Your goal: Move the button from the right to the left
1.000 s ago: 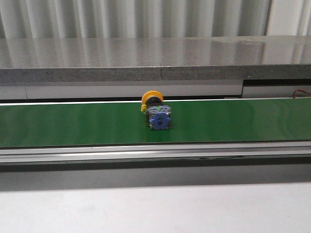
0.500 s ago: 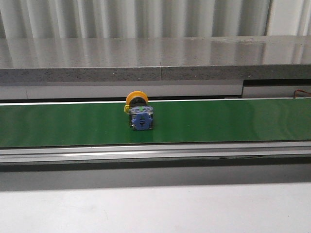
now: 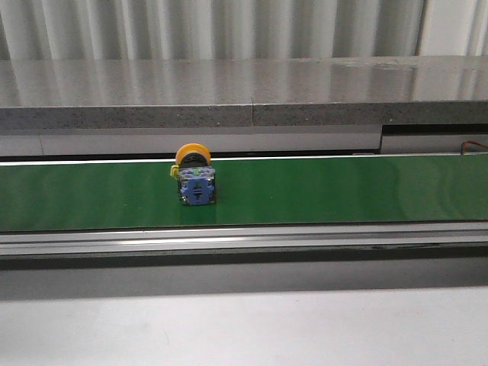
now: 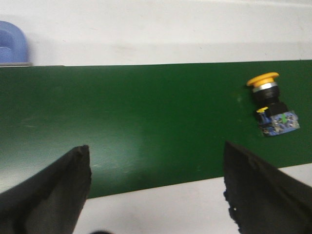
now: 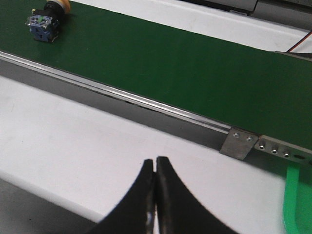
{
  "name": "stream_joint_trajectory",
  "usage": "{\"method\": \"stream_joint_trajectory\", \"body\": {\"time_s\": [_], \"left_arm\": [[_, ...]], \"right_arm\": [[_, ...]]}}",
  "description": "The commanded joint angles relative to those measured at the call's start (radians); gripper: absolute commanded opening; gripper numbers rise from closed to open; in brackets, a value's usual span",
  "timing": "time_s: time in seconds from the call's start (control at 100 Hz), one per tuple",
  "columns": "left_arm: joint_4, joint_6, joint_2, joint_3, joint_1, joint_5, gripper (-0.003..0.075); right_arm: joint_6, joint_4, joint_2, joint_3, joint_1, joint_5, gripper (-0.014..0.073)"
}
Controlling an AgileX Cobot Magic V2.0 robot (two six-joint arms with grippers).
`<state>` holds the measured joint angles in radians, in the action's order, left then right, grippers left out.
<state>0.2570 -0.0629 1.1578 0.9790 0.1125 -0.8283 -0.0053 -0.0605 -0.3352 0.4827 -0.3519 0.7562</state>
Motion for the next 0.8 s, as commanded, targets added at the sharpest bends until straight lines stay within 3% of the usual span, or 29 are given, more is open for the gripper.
{"method": "stream_joint_trajectory", "body": {"time_s": [0.0,0.43,0.79], "left_arm": [[0.041,0.014,0.053,0.079,0.052,0.001,0.0545],[0.038,0.193,0.358,0.281,0.317,-0.056,0.0545],[-0.037,0.362,0.523,0.358,0.378,-0.086,0.0545]], "right_arm": [[-0.006,0.01,-0.006,0.023,-0.001,-0.065,-0.0067],[-0.006,0.01,-0.006,0.023,-0.001,-0.065,-0.0067],[-0.006,0.01,-0.006,0.023,-0.001,-0.065,-0.0067]]}}
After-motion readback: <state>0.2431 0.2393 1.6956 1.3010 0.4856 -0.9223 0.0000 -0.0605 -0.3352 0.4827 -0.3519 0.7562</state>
